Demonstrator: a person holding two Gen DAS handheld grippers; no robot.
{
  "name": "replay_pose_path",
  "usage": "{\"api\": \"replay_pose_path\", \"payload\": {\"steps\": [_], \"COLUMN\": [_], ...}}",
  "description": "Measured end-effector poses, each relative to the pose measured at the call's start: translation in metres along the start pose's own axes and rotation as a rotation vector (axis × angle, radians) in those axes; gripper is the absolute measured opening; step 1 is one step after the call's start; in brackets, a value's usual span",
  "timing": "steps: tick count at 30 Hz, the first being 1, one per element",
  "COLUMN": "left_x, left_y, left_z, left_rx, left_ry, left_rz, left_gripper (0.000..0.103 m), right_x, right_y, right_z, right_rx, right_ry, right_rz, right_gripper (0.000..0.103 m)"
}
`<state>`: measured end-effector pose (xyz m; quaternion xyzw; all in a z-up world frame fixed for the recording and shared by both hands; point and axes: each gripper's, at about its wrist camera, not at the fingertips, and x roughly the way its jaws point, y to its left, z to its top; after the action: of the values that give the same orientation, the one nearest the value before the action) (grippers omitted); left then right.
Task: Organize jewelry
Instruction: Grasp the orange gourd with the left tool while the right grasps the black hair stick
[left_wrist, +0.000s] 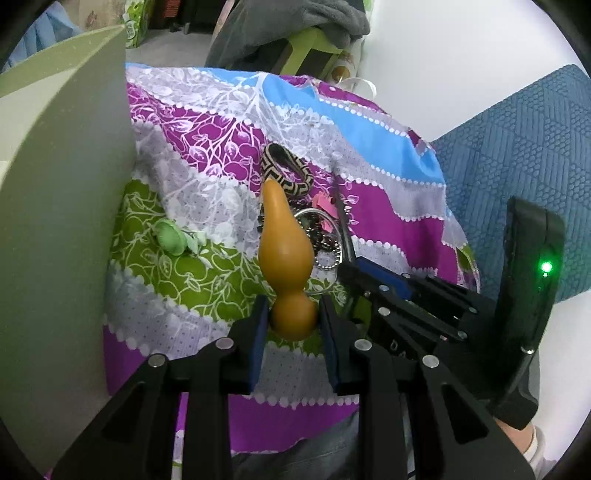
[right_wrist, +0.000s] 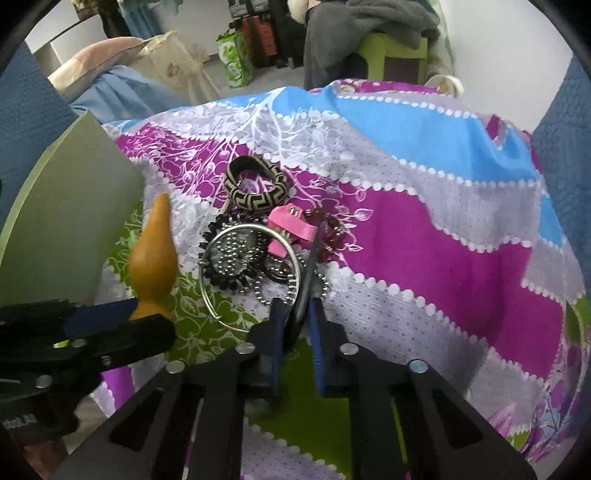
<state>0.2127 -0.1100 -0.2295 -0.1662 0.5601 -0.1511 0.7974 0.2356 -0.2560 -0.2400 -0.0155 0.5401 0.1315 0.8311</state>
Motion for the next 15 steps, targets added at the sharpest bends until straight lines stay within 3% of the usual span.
{"api": "replay_pose_path", "payload": {"steps": [15], "left_x": [-0.032], "left_y": [-0.003], "left_z": [-0.021], "left_rx": [0.045], "left_ry": [-0.015], "left_rz": [0.015], "left_gripper": [0.028], "right_x": [-0.030], "right_y": [-0.006], "right_z": [-0.036], "right_rx": [0.120], "right_ry": [-0.016], "right_rz": [-0.003], "right_gripper": [0.007]}}
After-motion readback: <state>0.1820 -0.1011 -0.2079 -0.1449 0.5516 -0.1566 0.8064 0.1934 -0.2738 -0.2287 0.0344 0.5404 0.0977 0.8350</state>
